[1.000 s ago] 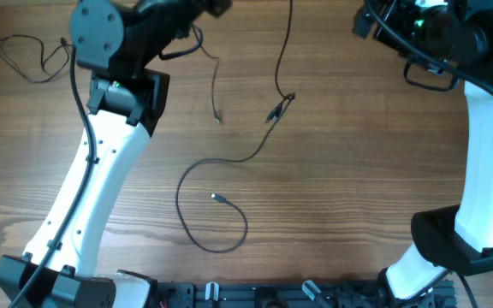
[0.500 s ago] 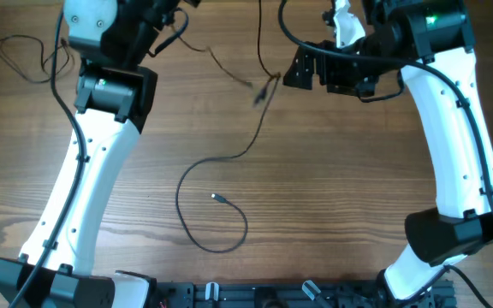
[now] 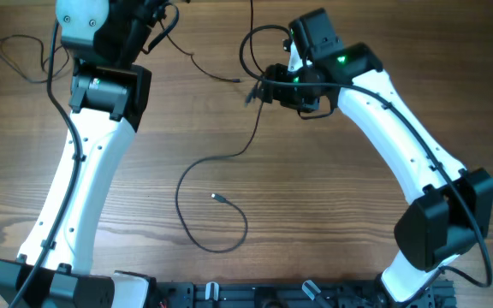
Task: Untangle cables
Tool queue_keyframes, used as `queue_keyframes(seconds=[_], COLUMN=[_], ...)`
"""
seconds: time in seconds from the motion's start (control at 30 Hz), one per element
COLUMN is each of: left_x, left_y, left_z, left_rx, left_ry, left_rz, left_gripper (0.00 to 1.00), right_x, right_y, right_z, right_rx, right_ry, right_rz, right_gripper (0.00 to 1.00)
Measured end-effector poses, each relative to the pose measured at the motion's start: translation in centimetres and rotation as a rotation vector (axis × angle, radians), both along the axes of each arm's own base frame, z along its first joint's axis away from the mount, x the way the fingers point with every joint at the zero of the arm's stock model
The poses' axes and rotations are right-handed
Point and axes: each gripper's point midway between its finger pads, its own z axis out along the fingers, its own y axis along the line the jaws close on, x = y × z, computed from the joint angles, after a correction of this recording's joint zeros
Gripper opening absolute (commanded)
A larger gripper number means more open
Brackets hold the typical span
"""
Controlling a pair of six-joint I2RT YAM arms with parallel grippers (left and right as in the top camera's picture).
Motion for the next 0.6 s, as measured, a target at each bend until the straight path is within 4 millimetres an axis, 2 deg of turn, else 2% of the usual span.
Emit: queue_keyframes(seconds=[0.03, 0.1, 0.17, 0.23, 0.37, 0.43, 0.5, 0.53, 0.57, 0.6], left_x=[0.0, 0.0, 0.4, 0.7, 0.9, 0.3, -0.6, -0.9, -1.0, -1.1], left_y=[0.0, 0.1, 1.3, 2.8, 8.1, 11.0, 15.6, 16.7, 17.1, 17.3], left_z=[0.0, 0.0, -0.1, -0.2, 0.1, 0.4, 0.3, 0.2, -0.1, -0.4], left_rx=[0.000, 0.001, 0.007, 0.025, 0.041, 0.049, 0.052, 0.058, 0.061, 0.066], left_ry=[0.000, 0.001, 0.000, -0.003, -0.004, 0.011, 0.060, 0.071, 0.083, 0.096], left_rz=[0.000, 0.001, 0.019, 0.023, 0.073, 0.111, 0.189, 0.200, 0.200, 0.193], left_gripper=[0.04, 0.04, 0.04, 0.04, 0.04, 0.04, 0.04, 0.04, 0.04, 0.04], right_x=[-0.1, -0.2, -0.7, -0.8, -0.1, -0.1, -0.2, 0.0, 0.0, 0.0], right_y=[-0.5, -2.0, -4.7, -6.8, -11.8, -14.1, -15.4, -15.4, -15.3, -15.0], right_z=[-1.0, -2.9, -5.0, -5.7, -6.2, -6.4, -6.5, -6.5, -6.5, -6.5], right_rx=[-0.023, -0.099, -0.218, -0.271, -0.329, -0.366, -0.377, -0.374, -0.367, -0.353], right_ry=[0.011, 0.024, 0.048, 0.067, 0.103, 0.121, 0.134, 0.130, 0.129, 0.130], right_rz=[-0.023, -0.073, -0.132, -0.178, -0.292, -0.340, -0.367, -0.359, -0.353, -0.342], right_gripper=[0.20, 0.04, 0.04, 0.04, 0.04, 0.04, 0.04, 0.08, 0.16, 0.32])
